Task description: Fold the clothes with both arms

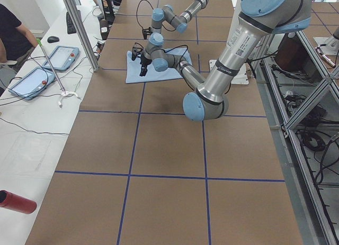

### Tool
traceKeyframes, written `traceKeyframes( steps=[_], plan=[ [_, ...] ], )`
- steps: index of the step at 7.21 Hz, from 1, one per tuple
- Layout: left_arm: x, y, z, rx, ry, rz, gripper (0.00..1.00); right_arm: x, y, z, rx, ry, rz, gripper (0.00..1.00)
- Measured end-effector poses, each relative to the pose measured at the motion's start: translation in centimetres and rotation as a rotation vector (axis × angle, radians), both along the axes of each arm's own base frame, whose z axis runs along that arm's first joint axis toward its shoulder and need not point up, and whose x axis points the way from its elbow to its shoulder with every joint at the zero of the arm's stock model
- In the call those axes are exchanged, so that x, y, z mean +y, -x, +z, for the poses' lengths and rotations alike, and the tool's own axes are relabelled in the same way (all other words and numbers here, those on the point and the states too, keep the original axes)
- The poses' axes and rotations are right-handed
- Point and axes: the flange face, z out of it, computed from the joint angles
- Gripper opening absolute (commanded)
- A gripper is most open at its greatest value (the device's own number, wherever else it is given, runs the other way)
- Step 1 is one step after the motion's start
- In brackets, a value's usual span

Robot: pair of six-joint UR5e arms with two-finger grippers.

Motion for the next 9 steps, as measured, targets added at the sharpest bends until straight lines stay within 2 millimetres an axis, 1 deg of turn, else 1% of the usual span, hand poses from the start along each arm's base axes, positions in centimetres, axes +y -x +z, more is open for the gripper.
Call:
traceKeyframes(
  steps=[3,9],
  plan=[
    [0.0,0.0,-0.1,0.003,-0.003,0.0,1.0,-0.2,0.3,1.1,0.015,0.017,-0.006,1.0],
    [0.0,0.0,-0.6,0.009,-0.007,0.0,1.0,0.1,0.6,2.3,0.029,0.031,-0.013,1.0]
  ],
)
